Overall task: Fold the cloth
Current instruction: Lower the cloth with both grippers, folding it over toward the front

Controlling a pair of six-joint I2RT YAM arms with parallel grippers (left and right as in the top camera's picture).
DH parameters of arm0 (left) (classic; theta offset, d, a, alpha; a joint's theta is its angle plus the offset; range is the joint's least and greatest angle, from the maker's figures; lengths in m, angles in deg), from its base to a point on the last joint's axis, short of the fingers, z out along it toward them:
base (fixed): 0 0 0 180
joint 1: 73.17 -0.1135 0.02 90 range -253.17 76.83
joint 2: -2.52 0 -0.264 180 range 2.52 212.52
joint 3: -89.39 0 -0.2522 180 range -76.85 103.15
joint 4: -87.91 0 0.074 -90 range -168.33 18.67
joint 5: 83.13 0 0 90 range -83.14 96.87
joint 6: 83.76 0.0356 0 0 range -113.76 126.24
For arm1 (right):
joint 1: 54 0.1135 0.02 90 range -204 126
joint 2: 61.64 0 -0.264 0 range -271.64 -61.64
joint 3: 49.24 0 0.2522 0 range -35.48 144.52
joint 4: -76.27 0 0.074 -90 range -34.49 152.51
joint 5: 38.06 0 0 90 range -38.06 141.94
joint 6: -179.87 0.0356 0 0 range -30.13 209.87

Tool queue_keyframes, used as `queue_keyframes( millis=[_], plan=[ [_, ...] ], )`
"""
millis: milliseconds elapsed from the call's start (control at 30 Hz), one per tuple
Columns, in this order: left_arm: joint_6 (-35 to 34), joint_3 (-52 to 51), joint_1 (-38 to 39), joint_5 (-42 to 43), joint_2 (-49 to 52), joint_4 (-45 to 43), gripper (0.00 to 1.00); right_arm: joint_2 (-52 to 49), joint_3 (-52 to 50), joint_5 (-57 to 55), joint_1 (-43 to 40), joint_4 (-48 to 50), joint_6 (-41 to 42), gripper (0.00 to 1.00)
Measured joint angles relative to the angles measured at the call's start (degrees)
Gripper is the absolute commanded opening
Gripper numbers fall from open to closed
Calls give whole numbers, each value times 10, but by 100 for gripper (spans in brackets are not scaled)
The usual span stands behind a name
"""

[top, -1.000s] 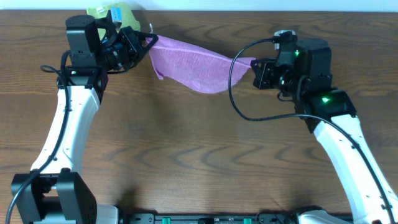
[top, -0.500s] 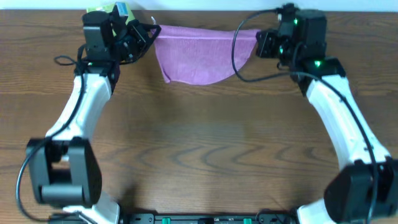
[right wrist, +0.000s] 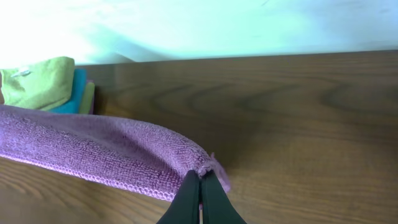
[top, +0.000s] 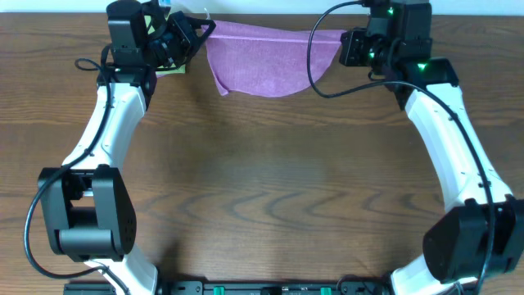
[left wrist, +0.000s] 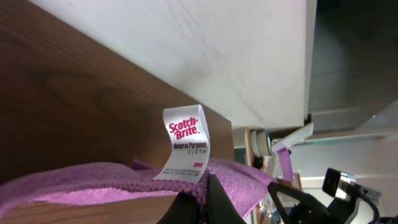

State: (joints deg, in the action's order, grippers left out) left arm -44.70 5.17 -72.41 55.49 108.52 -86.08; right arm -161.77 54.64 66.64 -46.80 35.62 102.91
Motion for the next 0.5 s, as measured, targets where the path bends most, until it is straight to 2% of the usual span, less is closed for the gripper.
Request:
queue_keyframes(
  millis=[133, 233, 400, 500],
  plan=[
    [4, 6, -3, 32, 0, 17, 6, 1, 13, 1, -1, -57, -3, 1],
    [24, 10, -9, 68, 0, 72, 6, 5, 14, 4, -2, -123, -9, 1],
    [106, 15, -19, 109, 0, 235, 6, 23, 14, 11, -2, -229, -23, 1],
    [195, 17, -21, 117, 0, 374, 6, 44, 15, 14, -2, -287, -33, 1]
  ],
)
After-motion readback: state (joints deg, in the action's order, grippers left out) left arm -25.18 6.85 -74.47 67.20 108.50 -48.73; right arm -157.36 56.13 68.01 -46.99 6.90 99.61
